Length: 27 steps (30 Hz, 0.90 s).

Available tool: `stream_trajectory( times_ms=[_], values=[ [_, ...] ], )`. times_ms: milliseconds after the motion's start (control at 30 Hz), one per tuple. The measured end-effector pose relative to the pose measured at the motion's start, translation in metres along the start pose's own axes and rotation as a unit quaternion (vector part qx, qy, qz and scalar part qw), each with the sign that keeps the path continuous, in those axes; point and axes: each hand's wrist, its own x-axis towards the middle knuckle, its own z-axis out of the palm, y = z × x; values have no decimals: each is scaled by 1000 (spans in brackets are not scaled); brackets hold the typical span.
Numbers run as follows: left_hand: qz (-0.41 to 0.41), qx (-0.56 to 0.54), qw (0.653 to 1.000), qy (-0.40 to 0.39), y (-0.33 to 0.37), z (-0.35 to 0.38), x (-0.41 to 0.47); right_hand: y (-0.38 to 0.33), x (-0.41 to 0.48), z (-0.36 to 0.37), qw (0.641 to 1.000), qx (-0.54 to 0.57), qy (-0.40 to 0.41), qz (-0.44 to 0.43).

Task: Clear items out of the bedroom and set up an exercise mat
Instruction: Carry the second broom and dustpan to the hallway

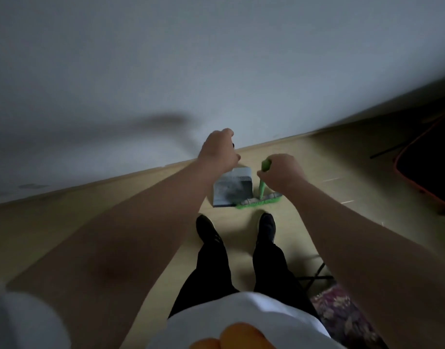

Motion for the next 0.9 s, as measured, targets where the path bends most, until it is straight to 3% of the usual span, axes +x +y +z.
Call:
stream_trajectory(
  times_ms=[433,900],
  values=[
    [-7,-16,999,44,-21,27,-11,17,-37,11,997,71,20,-36],
    [-7,-63,983,171,-11,-43,-138,-62,-111,-88,974,46,119,-189]
  ],
)
